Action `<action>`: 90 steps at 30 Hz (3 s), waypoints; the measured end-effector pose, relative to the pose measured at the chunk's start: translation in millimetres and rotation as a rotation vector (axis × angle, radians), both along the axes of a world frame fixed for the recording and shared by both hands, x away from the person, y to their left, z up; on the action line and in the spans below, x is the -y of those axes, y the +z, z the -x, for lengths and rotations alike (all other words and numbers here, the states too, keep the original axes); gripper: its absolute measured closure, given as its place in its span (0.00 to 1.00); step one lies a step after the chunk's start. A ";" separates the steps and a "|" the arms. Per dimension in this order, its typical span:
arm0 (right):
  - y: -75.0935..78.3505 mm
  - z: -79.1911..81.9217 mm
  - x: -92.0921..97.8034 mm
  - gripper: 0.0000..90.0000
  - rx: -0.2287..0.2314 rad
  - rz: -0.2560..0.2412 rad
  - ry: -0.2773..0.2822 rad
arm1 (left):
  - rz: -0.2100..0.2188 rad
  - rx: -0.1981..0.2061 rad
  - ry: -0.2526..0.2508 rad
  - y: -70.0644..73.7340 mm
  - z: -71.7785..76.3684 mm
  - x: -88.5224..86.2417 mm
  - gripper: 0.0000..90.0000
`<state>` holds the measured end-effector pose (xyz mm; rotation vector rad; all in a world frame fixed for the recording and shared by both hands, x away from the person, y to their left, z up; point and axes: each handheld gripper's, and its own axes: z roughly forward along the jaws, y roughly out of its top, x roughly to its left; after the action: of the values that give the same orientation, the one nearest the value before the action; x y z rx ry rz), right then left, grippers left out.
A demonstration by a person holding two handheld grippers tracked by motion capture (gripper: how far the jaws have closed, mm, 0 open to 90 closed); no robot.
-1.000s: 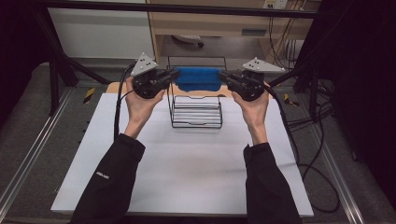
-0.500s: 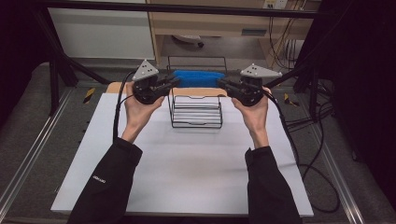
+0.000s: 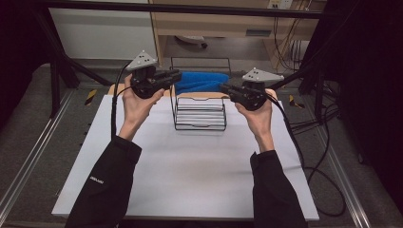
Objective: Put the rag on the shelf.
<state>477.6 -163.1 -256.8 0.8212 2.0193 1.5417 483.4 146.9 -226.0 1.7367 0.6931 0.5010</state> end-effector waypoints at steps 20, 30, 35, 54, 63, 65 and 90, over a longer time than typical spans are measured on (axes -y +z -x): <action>6.5 6.3 3.0 0.75 0.000 -0.080 0.029 | -0.142 -0.068 -0.026 -35.5 -6.7 10.6 1.00; -13.8 3.4 -3.9 1.00 -0.091 0.001 0.015 | -0.150 -0.055 -0.030 -45.8 -8.8 15.8 1.00; -29.6 -3.2 -0.7 1.00 -0.093 0.013 -0.043 | -0.151 -0.058 -0.021 -51.3 -11.7 14.5 1.00; -19.5 23.3 20.5 0.39 -0.113 -0.032 -0.077 | -0.205 -0.108 0.001 -61.2 13.8 -14.3 0.62; -29.5 36.1 35.0 0.14 -0.179 -0.027 -0.070 | -0.223 -0.133 0.046 -83.3 32.4 -38.3 0.34; -32.9 39.6 36.6 0.11 -0.177 -0.028 -0.065 | -0.215 -0.127 0.057 -87.8 36.4 -43.5 0.30; -124.9 80.3 68.1 0.01 -0.282 0.002 -0.044 | -0.235 -0.210 0.103 -177.0 88.3 -105.5 0.08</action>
<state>397.2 -231.1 -381.7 1.1283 2.1804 1.4667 395.1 252.4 -403.0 2.0004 0.9052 0.4903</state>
